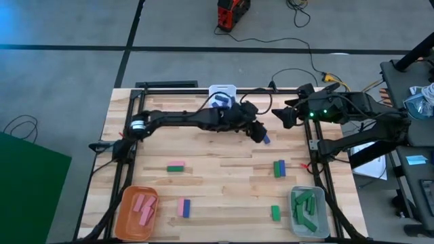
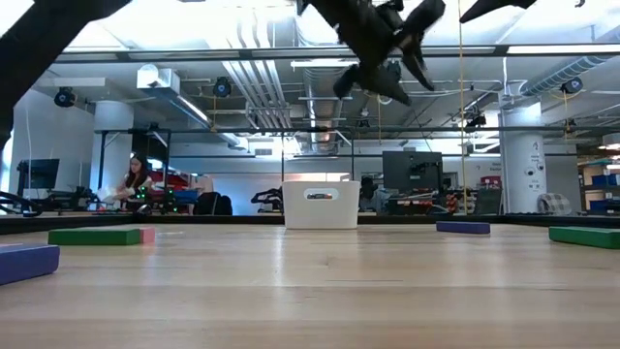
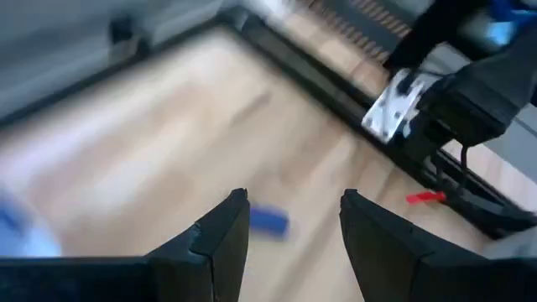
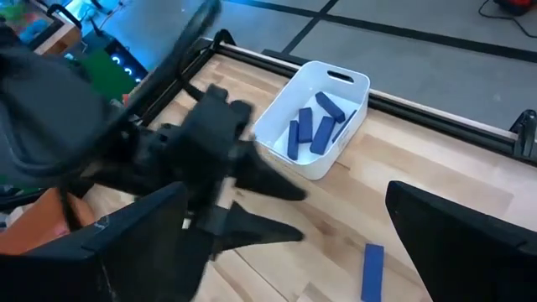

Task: Sort blocks
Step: Put the blue block into the white bin

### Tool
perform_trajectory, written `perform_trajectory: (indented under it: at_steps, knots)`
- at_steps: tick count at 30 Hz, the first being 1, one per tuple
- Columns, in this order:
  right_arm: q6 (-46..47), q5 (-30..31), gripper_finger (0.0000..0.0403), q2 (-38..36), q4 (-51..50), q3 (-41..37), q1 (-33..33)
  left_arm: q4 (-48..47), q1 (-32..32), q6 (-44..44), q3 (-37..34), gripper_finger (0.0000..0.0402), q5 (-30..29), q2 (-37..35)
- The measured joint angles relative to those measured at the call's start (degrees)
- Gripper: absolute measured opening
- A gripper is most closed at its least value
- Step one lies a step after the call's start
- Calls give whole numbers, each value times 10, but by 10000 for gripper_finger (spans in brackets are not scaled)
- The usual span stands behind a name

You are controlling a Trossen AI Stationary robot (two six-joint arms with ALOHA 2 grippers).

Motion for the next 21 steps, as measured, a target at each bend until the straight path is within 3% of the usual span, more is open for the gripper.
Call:
perform_trajectory:
  at_steps: [4,7,10,13,21]
  knots:
    - [-5,10,400,1,0,0,0,-223,-1,-163,178,159,2,64]
    - [-17,11,400,4,0,0,0,-121,2,-259,101,157,35,46]
    - [-26,11,400,8,0,3,0,2,2,-302,36,157,61,33]
    - [-39,6,400,9,0,3,0,54,3,-335,10,157,65,32]
    - [-127,-26,400,10,0,4,1,-20,4,-436,5,157,-57,33]
